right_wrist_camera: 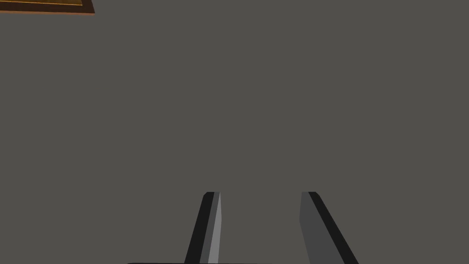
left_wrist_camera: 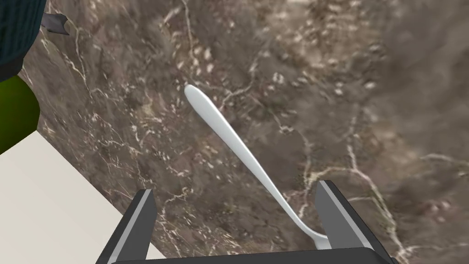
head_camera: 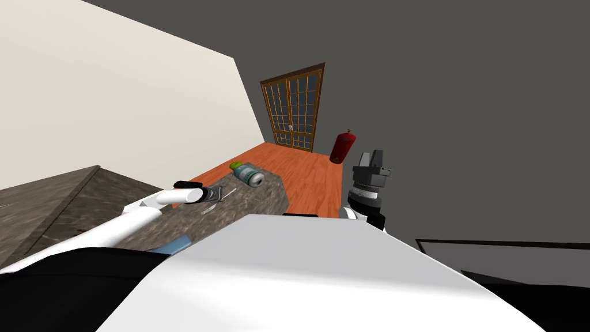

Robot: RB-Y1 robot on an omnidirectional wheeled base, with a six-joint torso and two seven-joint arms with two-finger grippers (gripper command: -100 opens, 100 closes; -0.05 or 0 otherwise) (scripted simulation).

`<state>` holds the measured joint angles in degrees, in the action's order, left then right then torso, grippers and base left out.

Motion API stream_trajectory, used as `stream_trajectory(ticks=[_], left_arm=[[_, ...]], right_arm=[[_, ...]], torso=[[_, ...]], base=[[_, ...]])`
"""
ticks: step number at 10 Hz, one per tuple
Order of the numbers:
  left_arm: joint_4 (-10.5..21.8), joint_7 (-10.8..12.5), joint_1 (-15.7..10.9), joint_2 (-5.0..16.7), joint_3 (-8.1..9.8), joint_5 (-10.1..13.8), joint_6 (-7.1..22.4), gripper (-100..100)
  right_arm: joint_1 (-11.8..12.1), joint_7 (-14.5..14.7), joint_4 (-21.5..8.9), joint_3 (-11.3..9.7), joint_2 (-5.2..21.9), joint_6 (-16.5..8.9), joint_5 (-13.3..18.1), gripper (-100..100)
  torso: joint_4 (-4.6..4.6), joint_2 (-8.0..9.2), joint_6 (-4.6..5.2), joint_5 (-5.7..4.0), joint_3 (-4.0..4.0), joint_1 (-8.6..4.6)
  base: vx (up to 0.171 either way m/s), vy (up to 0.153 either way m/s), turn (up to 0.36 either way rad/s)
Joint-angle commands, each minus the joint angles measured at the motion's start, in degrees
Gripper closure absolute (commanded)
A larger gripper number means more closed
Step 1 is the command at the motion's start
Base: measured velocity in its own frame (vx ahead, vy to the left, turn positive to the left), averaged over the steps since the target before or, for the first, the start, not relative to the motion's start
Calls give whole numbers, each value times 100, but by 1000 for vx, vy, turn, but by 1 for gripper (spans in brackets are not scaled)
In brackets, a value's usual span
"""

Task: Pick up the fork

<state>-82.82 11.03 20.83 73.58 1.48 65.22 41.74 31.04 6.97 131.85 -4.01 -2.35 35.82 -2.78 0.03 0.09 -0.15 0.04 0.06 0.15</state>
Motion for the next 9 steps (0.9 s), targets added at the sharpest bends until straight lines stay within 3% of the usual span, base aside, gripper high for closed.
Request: stream_trajectory(ticks=[1,2,5,6,8,9], left_arm=[[286,139,-39,168,-85,286,286,-100],[296,139,-39,168,-85,411,329,-100],[766,401,-95,404,-256,879,821,-100],[766,401,-95,404,-256,1006,821,-100],[1159,653,-132,576,-439,1433,1221,-100],[1195,653,-132,576,-439,1555,1261,-100]], right_arm=[[0,0,0,0,0,0,0,0],[-1,0,0,0,0,0,0,0],[0,0,0,0,0,0,0,0],[0,0,0,0,0,0,0,0],[0,0,0,0,0,0,0,0],[0,0,0,0,0,0,0,0]], torso=[[0,0,0,0,0,0],[0,0,3,0,0,2],[0,-1,0,0,-1,-1],[0,0,1,-1,0,0],[0,1,2,-1,1,-2],[0,1,2,0,1,3]], base=[[-3,30,-152],[-1,27,-95],[-1,26,-123],[-4,24,-82],[-6,31,-177],[-10,41,-70]])
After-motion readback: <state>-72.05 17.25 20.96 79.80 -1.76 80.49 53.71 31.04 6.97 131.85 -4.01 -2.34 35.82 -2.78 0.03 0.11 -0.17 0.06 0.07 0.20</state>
